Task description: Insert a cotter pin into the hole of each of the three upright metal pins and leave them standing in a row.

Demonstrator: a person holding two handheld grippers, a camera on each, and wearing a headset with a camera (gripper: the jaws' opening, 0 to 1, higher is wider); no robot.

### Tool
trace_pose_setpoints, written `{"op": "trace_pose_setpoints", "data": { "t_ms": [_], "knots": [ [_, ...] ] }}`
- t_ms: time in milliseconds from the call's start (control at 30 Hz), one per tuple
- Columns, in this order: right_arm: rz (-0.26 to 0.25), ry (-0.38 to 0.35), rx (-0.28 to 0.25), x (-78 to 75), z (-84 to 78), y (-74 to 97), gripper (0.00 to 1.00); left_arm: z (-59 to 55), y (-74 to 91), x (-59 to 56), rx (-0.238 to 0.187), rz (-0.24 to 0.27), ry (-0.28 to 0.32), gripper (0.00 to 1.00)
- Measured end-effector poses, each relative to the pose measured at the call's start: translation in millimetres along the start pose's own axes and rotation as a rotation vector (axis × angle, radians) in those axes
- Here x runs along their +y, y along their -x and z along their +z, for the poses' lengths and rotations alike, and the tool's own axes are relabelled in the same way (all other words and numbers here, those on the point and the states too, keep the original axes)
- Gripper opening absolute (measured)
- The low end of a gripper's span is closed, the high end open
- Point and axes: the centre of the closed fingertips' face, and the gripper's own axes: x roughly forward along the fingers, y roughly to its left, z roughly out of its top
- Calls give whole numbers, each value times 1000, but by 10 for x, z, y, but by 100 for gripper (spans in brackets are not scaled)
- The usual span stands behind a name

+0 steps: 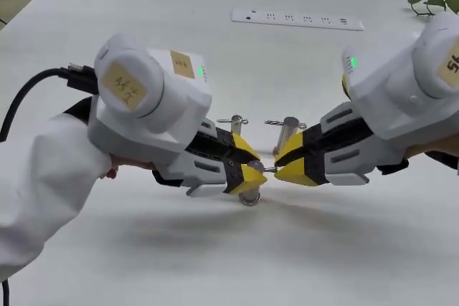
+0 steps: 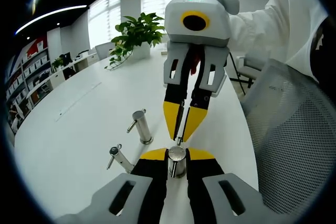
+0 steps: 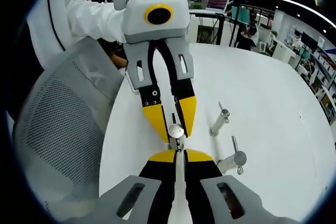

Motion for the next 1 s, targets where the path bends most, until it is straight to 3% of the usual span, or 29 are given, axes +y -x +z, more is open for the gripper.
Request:
{"op": "trace_pose_setpoints", "data": {
  "t_ms": [367, 633, 733, 800, 933, 1000],
  "knots": [
    [6, 9, -1, 25, 33, -19, 0, 3, -4, -6, 2, 0, -1, 10],
    [4, 15, -17, 12, 37, -9, 0, 7, -6, -9, -11, 8, 30, 10],
    [-13, 44, 7, -14, -1, -14, 1, 3, 1, -12, -22, 15, 36, 11],
    [-15, 42, 10, -13, -3, -12, 5, 2, 17, 0, -27, 27, 30, 17],
    [-11, 40, 28, -15, -45, -16, 10, 30, 88, 15, -60, 48, 37, 38],
    [-2, 23, 28, -6, -63, -38, 11, 43, 130, 6, -76, 49, 50, 41]
  ]
}}
